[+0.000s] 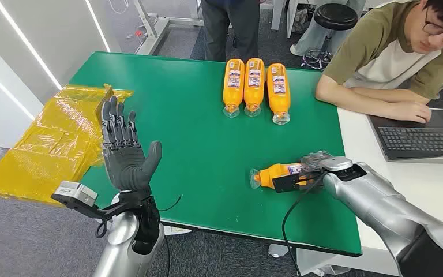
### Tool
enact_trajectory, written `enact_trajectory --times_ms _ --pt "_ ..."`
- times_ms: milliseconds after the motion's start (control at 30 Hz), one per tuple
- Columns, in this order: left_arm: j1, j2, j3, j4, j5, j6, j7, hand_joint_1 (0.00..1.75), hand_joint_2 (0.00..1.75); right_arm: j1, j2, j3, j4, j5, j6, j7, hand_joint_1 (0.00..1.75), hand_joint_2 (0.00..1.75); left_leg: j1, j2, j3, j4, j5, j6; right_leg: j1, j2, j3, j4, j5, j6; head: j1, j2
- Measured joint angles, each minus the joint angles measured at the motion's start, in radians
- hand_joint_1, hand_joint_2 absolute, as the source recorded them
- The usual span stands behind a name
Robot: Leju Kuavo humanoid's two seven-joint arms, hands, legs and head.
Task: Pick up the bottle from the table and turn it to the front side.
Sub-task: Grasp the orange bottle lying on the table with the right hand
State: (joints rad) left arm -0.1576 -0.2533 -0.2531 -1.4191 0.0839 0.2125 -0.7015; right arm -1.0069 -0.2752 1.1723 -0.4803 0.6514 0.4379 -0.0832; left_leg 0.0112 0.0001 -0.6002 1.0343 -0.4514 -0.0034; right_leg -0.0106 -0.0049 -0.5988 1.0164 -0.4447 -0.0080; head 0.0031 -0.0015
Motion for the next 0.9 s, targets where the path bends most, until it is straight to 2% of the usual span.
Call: enact_trajectory --times_ms 133,267,367,467,600,667,733,800,900 --pt "0.0 0.0 0.0 0.0 0.0 0.0 0.0 0.0 1.75 0.001 -0.001 0.001 0.001 0.0 -0.025 -0.001 1.75 1.75 0.0 0.0 0.0 0.0 0.0 0.001 0.0 0.0 0.001 -0.001 0.0 0.0 0.0 0.0" --pt "0.0 0.0 0.0 0.0 -0.001 -0.001 0.0 0.0 1.75 0.016 0.0 0.001 0.001 0.0 -0.126 -0.001 1.75 1.75 0.0 0.0 0.0 0.0 0.0 0.001 0.0 0.0 0.001 -0.001 0.0 0.0 0.0 0.0" --pt "0.001 0.0 0.0 0.0 -0.008 -0.004 0.0 0.0 1.75 0.048 0.005 -0.006 -0.004 0.0 -0.29 0.014 1.75 1.75 0.001 0.001 0.001 0.0 -0.001 0.001 0.001 0.001 0.002 -0.001 0.0 0.0 0.0 0.0" --pt "0.005 0.001 0.0 -0.005 -0.019 -0.007 0.0 0.0 1.75 0.113 0.017 -0.04 -0.029 -0.002 -0.516 0.032 1.75 1.75 0.002 0.001 0.002 -0.001 -0.002 0.001 0.002 0.001 0.003 -0.002 0.0 0.0 0.0 0.0" --pt "0.021 0.004 -0.002 -0.012 -0.034 -0.002 0.0 0.0 1.75 0.264 0.058 -0.152 -0.121 -0.021 -0.848 0.036 1.75 1.75 0.003 0.001 0.002 -0.001 -0.003 0.0 0.003 0.002 0.002 -0.002 0.0 0.0 0.0 0.0" --pt "0.023 0.005 -0.005 -0.012 -0.038 0.0 0.0 0.0 1.75 0.34 0.086 -0.226 -0.187 -0.023 -0.968 0.024 1.75 1.75 0.003 0.002 0.002 -0.001 -0.003 -0.001 0.004 0.003 0.002 -0.002 -0.001 -0.001 0.0 0.0" --pt "0.022 0.005 -0.009 -0.011 -0.04 -0.001 0.0 0.0 1.75 0.409 0.114 -0.296 -0.256 -0.03 -1.048 -0.014 1.75 1.75 0.004 0.001 0.001 -0.001 -0.003 -0.001 0.004 0.002 0.001 -0.002 -0.002 -0.001 0.0 0.0" --pt "0.021 0.005 -0.017 -0.008 -0.033 -0.009 0.0 0.0 1.75 0.49 0.146 -0.38 -0.334 -0.027 -1.1 -0.09 1.75 1.75 0.004 -0.002 0.0 -0.001 -0.003 -0.001 0.004 -0.001 0.001 -0.002 -0.003 -0.001 0.0 0.0" --pt "0.017 0.005 -0.036 0.01 -0.008 -0.046 0.0 0.0 1.75 0.62 0.207 -0.534 -0.454 0.005 -1.123 -0.233 1.75 1.75 0.004 -0.004 -0.004 -0.001 -0.003 -0.001 0.004 -0.004 -0.002 -0.001 -0.003 -0.001 0.0 0.0"
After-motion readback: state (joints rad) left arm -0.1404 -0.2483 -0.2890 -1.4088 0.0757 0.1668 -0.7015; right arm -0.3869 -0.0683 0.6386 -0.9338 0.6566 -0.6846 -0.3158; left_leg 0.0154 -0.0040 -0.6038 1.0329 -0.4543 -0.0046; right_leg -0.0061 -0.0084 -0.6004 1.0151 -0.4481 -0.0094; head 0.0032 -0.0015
